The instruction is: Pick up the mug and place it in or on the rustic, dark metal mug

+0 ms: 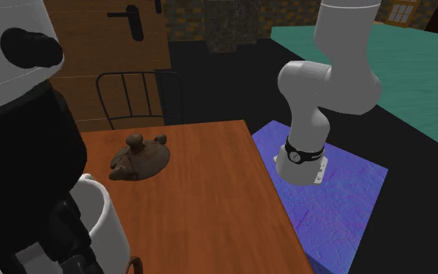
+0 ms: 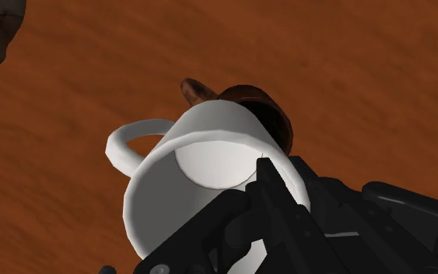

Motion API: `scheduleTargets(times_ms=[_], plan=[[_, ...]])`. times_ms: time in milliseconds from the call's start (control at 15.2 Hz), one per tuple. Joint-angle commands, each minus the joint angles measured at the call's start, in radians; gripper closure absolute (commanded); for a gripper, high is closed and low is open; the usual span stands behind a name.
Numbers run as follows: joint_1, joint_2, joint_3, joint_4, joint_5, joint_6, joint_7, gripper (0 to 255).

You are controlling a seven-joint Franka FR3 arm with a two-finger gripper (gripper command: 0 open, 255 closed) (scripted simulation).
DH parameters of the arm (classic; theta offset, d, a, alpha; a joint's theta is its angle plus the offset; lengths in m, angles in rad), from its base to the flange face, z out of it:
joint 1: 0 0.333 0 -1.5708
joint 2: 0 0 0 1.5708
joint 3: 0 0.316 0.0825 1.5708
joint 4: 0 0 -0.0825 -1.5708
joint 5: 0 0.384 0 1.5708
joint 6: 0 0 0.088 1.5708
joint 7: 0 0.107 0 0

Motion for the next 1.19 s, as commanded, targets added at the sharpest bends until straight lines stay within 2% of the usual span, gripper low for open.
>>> scheduleTargets(times_ms=[0,726,1122], plan=[[0.001,0.002,0.000,-0.021,0.000,0.024,0.003,255],[0.000,0.028,0.000,-0.149,-0.003,0.178,0.011,255],[0.000,0.028,0.000,-0.149,-0.003,0.178,0.011,255]])
